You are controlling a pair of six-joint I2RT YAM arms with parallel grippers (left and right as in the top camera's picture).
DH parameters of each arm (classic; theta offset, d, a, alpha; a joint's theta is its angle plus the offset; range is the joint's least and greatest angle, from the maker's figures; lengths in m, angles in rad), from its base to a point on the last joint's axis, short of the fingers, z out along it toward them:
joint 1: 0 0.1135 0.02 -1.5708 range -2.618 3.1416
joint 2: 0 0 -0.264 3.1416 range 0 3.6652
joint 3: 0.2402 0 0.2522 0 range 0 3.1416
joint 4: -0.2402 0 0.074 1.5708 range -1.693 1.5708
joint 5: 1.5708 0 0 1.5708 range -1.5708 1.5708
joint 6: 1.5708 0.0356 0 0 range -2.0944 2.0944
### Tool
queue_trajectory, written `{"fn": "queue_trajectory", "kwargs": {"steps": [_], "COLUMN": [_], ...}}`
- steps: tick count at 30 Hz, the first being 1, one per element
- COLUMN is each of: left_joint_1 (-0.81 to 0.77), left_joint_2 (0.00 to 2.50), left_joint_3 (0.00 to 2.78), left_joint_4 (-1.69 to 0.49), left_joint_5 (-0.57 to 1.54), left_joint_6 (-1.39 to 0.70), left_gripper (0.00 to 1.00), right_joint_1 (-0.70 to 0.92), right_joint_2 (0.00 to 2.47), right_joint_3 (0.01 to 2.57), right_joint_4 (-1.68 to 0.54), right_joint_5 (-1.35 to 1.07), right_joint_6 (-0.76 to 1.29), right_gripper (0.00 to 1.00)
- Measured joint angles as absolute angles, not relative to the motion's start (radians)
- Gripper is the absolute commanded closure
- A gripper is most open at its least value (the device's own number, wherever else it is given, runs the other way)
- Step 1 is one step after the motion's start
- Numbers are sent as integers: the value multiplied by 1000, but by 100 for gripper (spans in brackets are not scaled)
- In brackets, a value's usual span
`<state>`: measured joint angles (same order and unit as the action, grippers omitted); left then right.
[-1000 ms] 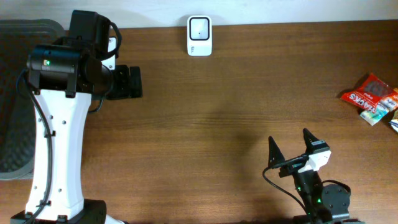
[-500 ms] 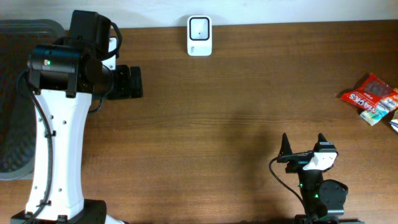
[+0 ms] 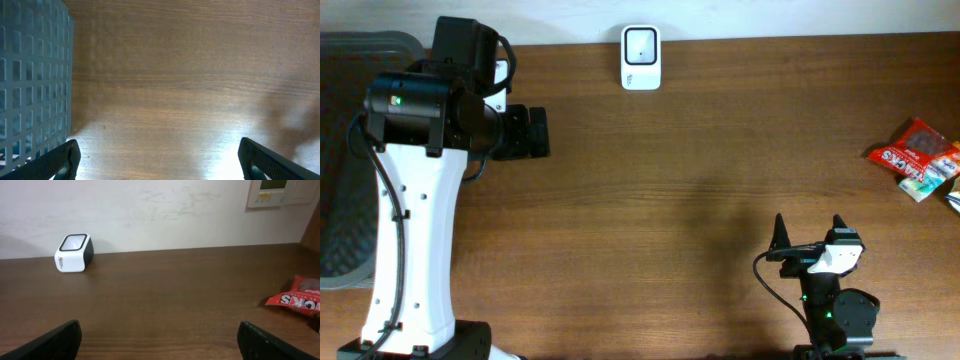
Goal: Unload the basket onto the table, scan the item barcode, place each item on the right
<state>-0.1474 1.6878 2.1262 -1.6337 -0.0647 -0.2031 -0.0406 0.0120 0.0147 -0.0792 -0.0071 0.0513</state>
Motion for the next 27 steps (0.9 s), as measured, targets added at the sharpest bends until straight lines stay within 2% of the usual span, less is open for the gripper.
{"fn": "queue_trajectory", "kwargs": {"steps": [6, 27], "left_joint_1": [-147, -147], "left_joint_2": [1688, 1688], "left_joint_3": [2126, 2126], "left_joint_4": [-1634, -1686], "left_joint_5": [-65, -65], "left_joint_6": [-203, -203], "left_gripper": [1, 1], "right_joint_1": [-41, -41], "right_joint_2": [12, 12], "right_joint_3": [14, 14], "right_joint_4": [-79, -78], "right_joint_5": [-7, -7], "right_joint_6": [-32, -53], "right_gripper": [1, 1]}}
